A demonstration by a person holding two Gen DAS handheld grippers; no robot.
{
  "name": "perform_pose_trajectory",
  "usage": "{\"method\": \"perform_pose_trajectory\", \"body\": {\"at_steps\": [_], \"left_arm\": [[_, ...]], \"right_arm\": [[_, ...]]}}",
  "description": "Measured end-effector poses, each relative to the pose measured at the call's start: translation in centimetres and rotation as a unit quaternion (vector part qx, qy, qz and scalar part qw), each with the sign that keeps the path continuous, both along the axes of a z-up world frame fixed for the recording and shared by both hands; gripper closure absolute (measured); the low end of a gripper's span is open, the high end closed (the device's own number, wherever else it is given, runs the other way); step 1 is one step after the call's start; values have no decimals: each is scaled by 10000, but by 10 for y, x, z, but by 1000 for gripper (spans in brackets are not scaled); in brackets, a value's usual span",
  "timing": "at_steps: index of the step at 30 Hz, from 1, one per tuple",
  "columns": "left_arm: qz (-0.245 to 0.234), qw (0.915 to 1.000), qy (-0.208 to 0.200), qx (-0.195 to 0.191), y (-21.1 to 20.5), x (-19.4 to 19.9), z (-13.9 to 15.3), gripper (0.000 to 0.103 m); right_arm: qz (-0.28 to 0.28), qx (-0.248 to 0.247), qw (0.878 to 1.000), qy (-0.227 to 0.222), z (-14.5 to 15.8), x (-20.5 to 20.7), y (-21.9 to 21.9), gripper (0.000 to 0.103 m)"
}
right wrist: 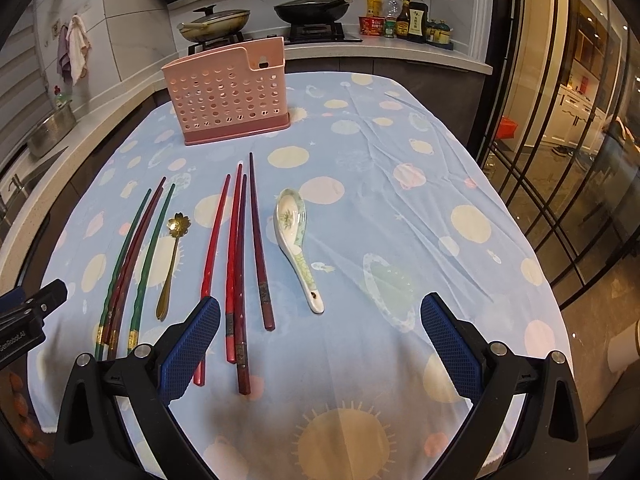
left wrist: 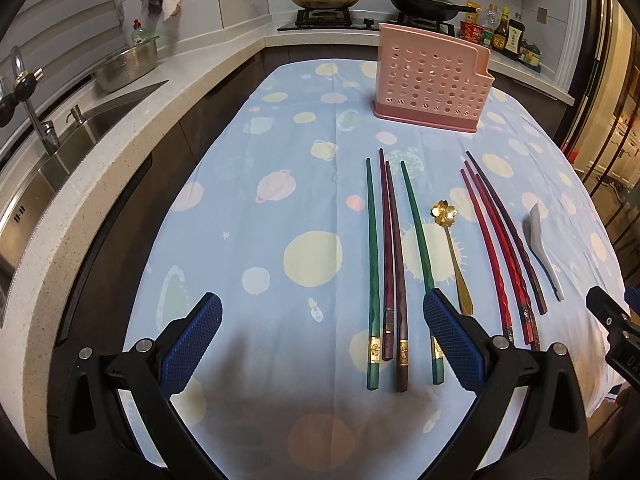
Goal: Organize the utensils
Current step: 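Grasp the white ceramic spoon with the right tool while the left tool grasps a green chopstick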
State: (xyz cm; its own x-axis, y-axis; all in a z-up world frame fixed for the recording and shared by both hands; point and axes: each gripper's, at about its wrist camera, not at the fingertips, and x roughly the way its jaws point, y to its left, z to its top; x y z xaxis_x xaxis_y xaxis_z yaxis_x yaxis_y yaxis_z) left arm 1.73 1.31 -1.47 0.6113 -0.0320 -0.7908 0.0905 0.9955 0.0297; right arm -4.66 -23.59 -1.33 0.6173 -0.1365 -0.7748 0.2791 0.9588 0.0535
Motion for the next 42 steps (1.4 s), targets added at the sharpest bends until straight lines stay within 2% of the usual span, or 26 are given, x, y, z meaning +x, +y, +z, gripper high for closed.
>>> {"method": "perform_pose_trajectory", "body": {"at_steps": [12,16,19,21,24,29,32,35,38,42], "left_arm": [[-227,9997,64,41,-9,-7,-5,7],[-286,9995,103,-33,-9,-9,-7,7],[-282,9992,241,-153,-4,-5,-13,12],[-269,9984,408,-278,1,-1,-20,24],[-269,9966,625,-460,4,5,-31,34],[-312,9962,687,-440,2,11,-41,35],[-396,9956,753,-389,-2,14,-49,41],[-434,9955,736,-407,-3,16,-52,41],[-511,9951,728,-440,0,16,-50,49],[-555,9948,738,-427,6,11,-50,52]], "right_arm": [[158,8,9999,53,-8,-4,9,8],[131,42,9999,51,-9,-2,4,13],[84,57,9999,27,-12,3,-2,19],[85,81,9999,39,-16,10,-5,24],[125,193,9997,111,-25,23,-9,34],[163,430,9987,218,-36,44,-14,51],[187,494,9983,256,-42,53,-16,55],[220,538,9978,319,-49,59,-16,61],[277,575,9972,383,-55,62,-16,67],[341,448,9977,375,-57,60,-13,71]]}}
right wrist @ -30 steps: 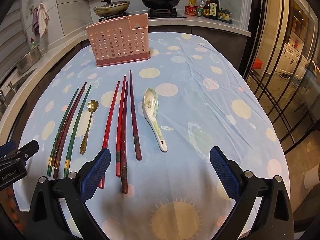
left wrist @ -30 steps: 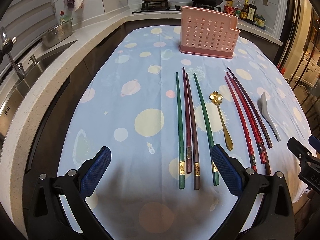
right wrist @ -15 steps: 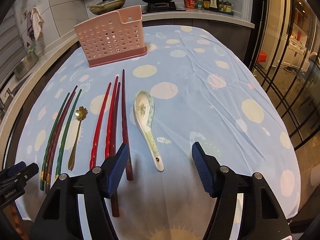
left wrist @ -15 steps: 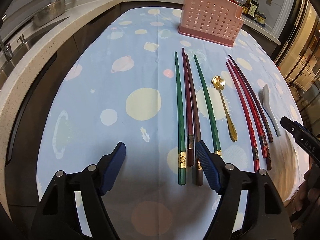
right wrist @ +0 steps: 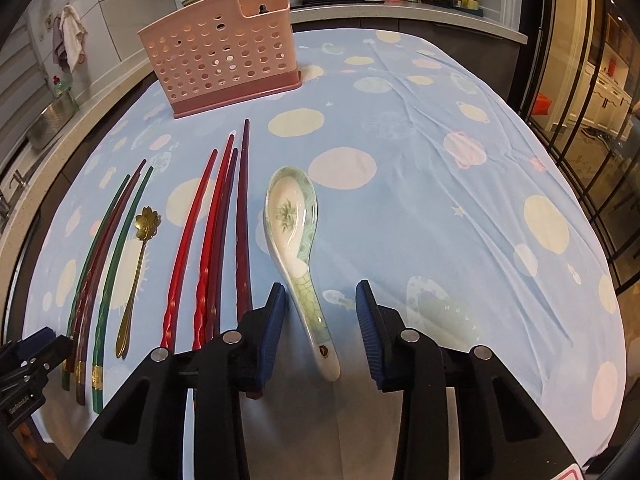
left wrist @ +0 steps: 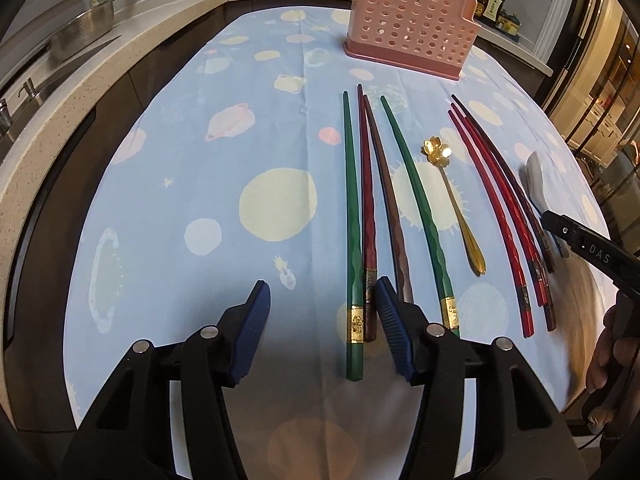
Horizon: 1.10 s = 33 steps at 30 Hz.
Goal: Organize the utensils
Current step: 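Grasp the white ceramic spoon with the right tool while the left tool grasps a green chopstick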
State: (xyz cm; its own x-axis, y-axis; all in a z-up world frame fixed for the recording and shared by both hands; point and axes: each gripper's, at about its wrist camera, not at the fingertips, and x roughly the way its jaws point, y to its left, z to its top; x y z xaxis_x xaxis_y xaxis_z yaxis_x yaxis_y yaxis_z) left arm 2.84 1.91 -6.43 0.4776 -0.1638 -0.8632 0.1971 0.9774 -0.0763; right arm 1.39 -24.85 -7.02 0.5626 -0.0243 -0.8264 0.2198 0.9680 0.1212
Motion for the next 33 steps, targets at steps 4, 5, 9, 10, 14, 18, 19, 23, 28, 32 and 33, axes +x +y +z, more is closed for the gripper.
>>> {"method": "perform_pose_trajectory", "body": {"at_steps": [4,5,9,10,14,18,19,23,28,32,33], "left_arm": [[-157,9998,-43,98,-1,-8,0,54],[-183,9997,-59,133,-2,-10,-2,53],[-208,9994,-109,234,-6,-12,-3,65],[-225,9994,-109,241,-6,-13,-3,66],[-265,9995,-60,149,-5,-16,-1,81],[-258,9994,25,-210,1,-17,7,81],[-247,9993,3,-264,1,-18,10,81],[-141,9995,-127,-246,3,-13,17,81],[-58,9998,1,-182,3,-4,8,81],[-108,9998,12,-150,1,-5,3,81],[-111,9998,3,-150,1,-5,3,81]], "right_arm": [[28,26,10000,-6,0,-4,0,79],[31,7,10000,-2,-1,-5,0,82],[89,-105,9999,42,0,-9,4,87],[110,-109,9999,53,1,-10,5,88],[150,-127,9998,93,2,-14,9,91],[205,-105,9997,116,3,-20,11,93],[208,-103,9997,116,2,-21,12,93],[202,-70,9997,123,3,-24,11,93],[222,-61,9996,138,3,-29,12,93],[244,-110,9995,150,3,-32,14,93],[246,-116,9995,151,3,-32,14,93]]}}
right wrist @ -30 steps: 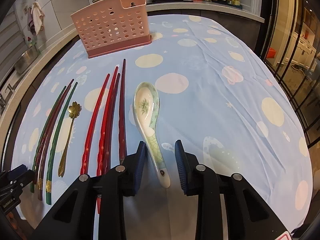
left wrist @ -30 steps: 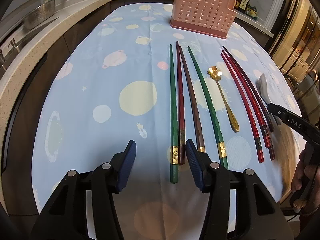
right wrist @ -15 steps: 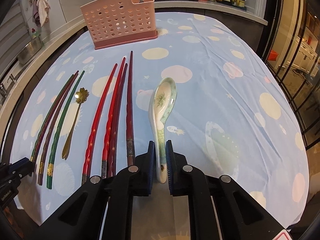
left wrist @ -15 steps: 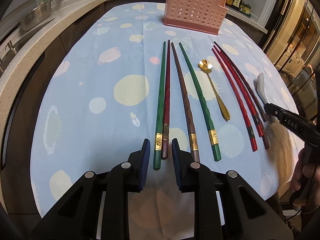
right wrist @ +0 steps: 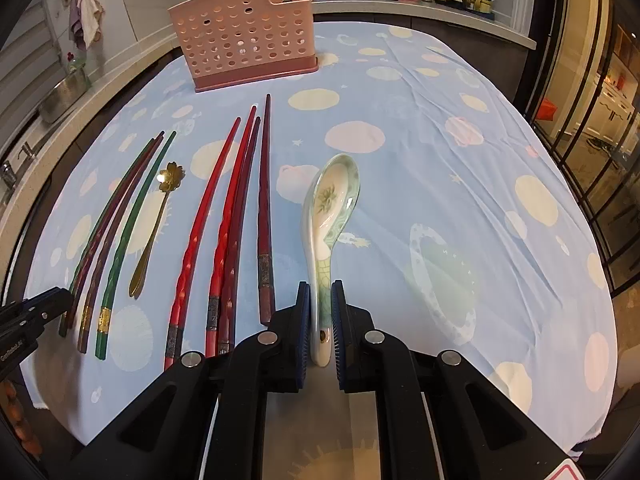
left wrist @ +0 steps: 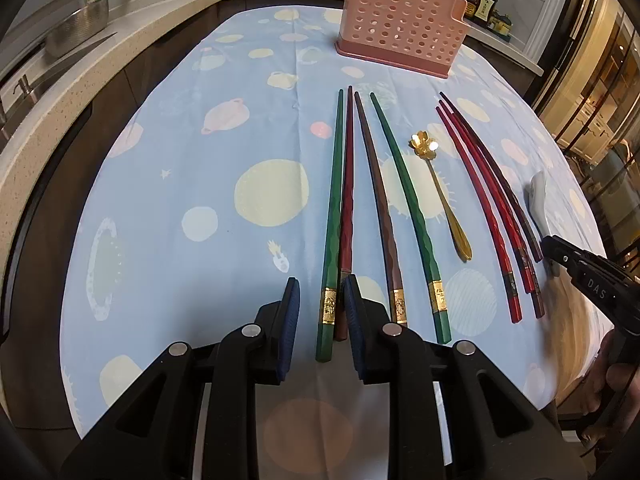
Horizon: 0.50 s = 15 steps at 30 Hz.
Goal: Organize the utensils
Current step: 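Grasp the white ceramic spoon with the right tool while the left tool grasps a green chopstick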
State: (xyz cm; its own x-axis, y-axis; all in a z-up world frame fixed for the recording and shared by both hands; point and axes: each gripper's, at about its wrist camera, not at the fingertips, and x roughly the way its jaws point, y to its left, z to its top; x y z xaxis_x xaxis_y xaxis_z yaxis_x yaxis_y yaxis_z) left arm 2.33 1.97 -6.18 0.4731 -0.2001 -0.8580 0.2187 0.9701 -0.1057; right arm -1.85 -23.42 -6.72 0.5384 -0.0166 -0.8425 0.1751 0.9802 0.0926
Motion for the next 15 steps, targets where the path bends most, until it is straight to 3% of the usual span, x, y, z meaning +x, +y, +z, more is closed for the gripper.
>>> {"method": "perform_pose_trajectory", "body": {"at_steps": [15], "left_arm": [[99,9999,35,30,11,-1,-2,81]], "right_arm": [[-1,-21,10000,7,-1,-4,2,93]]}}
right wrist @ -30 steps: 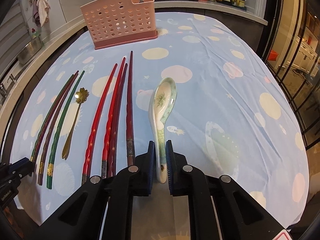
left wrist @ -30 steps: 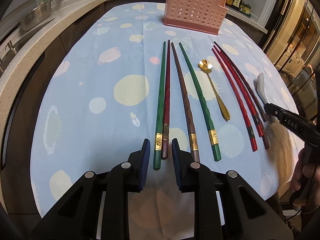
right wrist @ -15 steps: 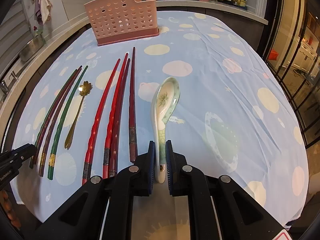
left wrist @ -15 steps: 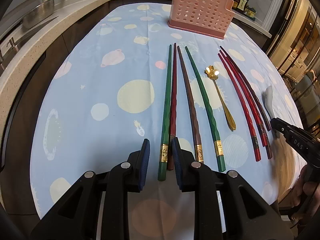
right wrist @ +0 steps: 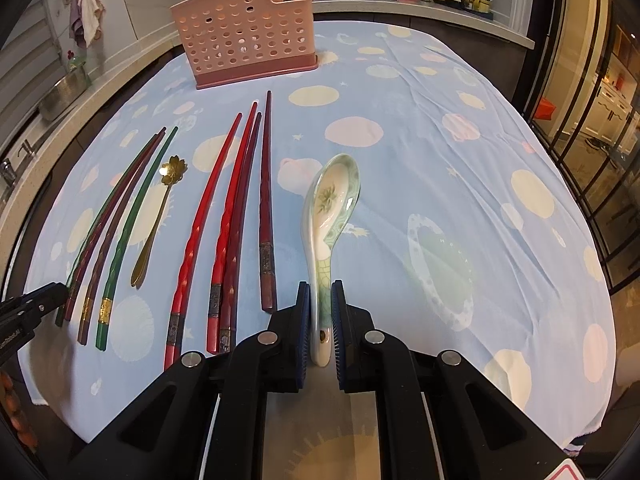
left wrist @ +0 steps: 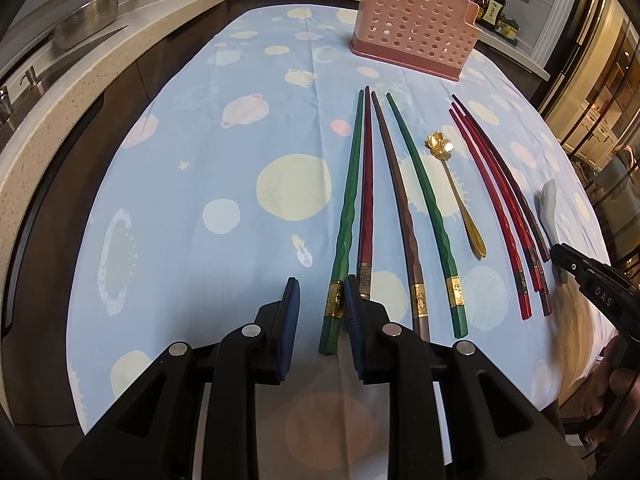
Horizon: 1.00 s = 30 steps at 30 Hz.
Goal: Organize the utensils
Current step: 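Grasp the white ceramic spoon with the right tool while the left tool grasps a green chopstick, then lift the spoon and chopstick and carry both toward the pink holder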
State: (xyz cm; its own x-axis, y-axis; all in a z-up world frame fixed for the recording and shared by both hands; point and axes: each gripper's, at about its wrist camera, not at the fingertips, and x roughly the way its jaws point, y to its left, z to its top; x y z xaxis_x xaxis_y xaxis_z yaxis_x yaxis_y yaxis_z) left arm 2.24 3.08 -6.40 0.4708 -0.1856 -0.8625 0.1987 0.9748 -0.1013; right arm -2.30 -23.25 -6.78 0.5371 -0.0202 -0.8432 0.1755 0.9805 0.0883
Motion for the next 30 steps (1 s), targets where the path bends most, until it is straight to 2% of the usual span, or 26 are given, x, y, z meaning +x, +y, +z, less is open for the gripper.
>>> {"method": "perform_pose_trajectory", "body": {"at_steps": [4,7,9,13,30], "left_arm": [[-77,9998,-89,186,-9,-3,-3,81],[-104,9997,-117,187,-9,-4,-3,82],[-134,9998,-93,148,-8,-5,-2,94],[-194,9997,-82,77,-8,-8,2,96],[-215,9973,-685,-117,-11,-15,65,96]], "right_arm": [[5,-7,10000,0,0,-1,1,93],[15,-6,10000,0,0,-4,1,93],[27,-6,10000,7,1,-4,1,93],[58,-20,10000,-40,6,-7,2,94],[64,61,9984,-551,52,-26,-2,96]]}}
